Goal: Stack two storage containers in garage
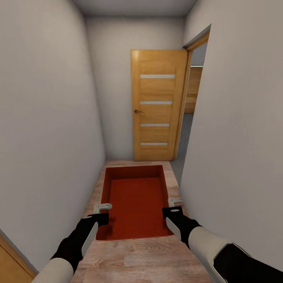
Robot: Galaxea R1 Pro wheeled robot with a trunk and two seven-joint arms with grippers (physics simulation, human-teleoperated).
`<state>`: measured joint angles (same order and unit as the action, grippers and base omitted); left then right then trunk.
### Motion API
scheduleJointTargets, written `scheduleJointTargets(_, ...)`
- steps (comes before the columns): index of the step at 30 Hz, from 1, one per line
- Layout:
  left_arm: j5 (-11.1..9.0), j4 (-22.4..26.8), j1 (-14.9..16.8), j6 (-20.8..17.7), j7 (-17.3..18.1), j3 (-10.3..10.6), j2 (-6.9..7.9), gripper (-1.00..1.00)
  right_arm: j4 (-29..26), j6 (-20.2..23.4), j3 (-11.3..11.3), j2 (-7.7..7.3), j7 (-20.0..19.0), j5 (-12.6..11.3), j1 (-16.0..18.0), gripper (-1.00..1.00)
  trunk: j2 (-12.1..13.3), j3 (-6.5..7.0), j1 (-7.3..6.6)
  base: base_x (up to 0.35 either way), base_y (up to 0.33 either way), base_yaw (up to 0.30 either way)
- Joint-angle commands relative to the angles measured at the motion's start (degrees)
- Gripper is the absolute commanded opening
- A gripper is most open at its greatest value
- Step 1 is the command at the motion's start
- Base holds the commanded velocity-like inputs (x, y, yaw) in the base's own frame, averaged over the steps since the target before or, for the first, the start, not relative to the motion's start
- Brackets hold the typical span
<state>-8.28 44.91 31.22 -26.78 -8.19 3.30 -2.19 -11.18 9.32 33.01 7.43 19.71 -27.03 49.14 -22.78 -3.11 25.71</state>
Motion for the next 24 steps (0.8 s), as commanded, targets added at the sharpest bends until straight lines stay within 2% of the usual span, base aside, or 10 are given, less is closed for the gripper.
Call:
scheduleJointTargets(1, 1.5, 0.2, 0.1, 0.7, -0.9, 0.2, 0.25, -1.00, 0.0, 0.3, 1.9, -0.05, -0.7, -2.5, 0.0, -1.00, -0.1, -0.14, 0.07, 0.322, 0.000, 0.000)
scheduleJointTargets(24, 1.4, 0.2, 0.1, 0.7, -0.9, 0.2, 0.25, -1.00, 0.0, 0.3, 1.9, -0.05, -0.7, -2.5, 0.0, -1.00, -0.1, -0.14, 0.07, 0.322, 0.000, 0.000)
